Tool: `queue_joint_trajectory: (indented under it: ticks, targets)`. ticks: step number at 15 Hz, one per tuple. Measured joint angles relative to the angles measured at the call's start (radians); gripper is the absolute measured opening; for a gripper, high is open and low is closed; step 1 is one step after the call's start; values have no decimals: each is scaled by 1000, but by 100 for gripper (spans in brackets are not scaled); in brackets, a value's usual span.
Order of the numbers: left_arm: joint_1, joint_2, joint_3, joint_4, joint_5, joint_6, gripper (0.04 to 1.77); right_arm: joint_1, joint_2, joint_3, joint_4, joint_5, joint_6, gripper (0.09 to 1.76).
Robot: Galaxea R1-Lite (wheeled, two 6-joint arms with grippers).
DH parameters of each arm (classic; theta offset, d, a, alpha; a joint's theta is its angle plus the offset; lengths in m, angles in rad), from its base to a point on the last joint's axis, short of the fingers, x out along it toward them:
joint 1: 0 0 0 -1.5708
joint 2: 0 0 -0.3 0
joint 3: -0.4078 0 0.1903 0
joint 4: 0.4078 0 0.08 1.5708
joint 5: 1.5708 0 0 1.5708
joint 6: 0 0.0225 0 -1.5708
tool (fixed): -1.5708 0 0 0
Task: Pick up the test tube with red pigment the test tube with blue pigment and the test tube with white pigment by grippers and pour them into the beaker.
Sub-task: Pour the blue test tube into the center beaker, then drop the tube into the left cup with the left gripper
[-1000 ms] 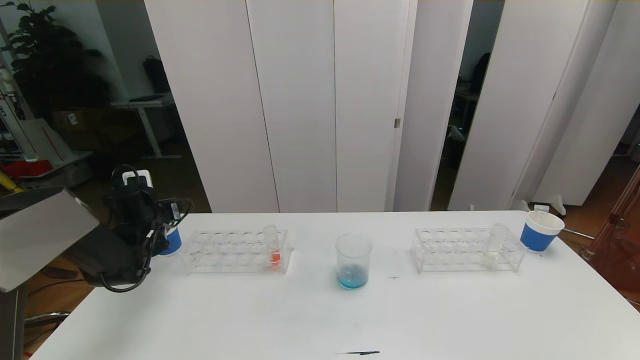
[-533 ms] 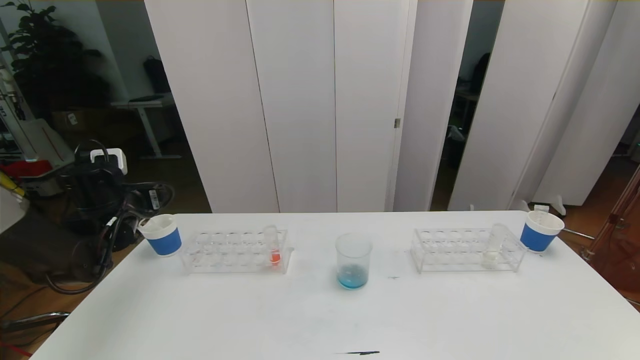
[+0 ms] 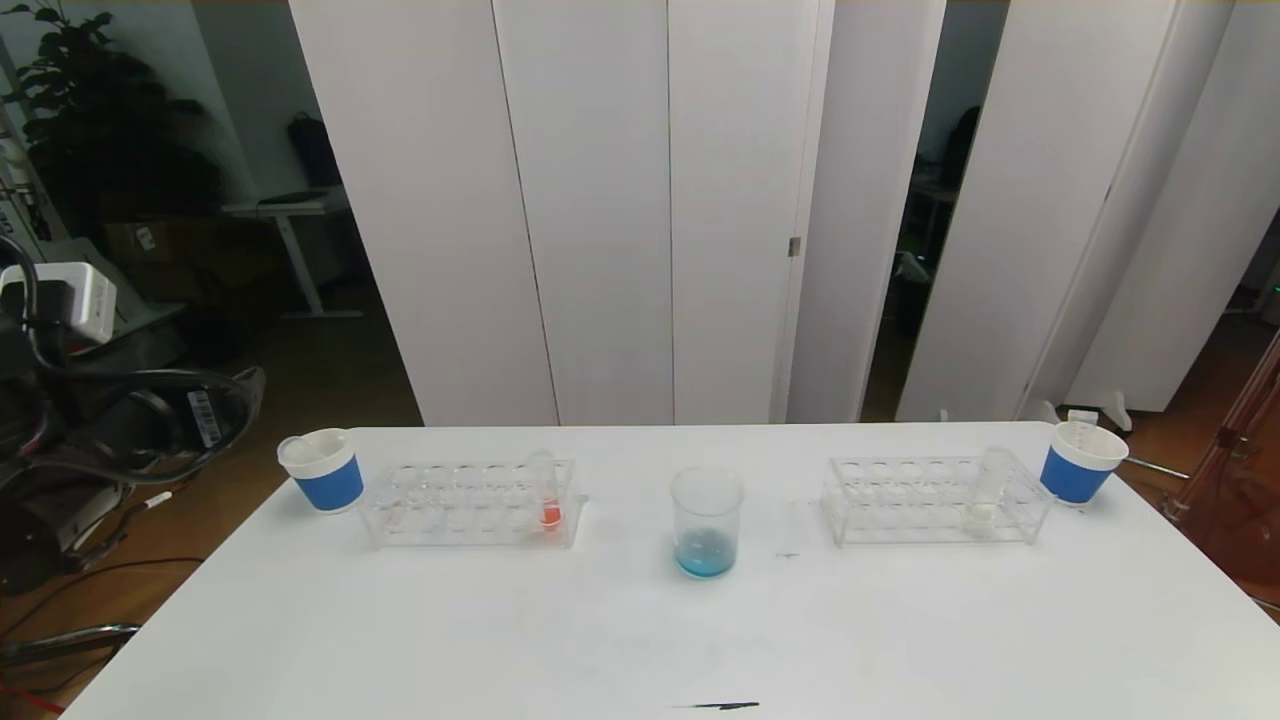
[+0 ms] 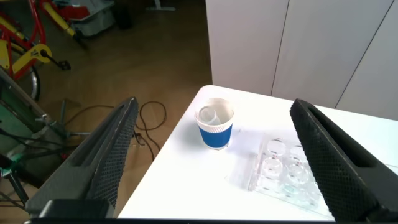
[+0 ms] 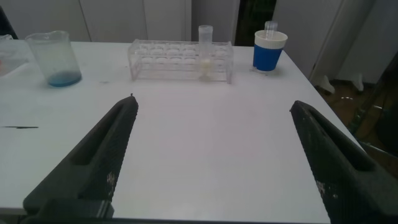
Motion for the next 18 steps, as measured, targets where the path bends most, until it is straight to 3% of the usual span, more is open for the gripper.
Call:
queue_joint_trajectory:
  ticks: [6,9,13,18]
  targets:
    - [-49,-537,77,433,-30,0,175,0,0,0,0,0,0,175]
    - [-56,-780,129,596,-71,0,175,0,0,0,0,0,0,175]
    - [-57,-1072,239,749,-193,8,175,0,0,0,0,0,0,175]
    - [-66,-1321,359,827,-264,24,175,0,0,0,0,0,0,175]
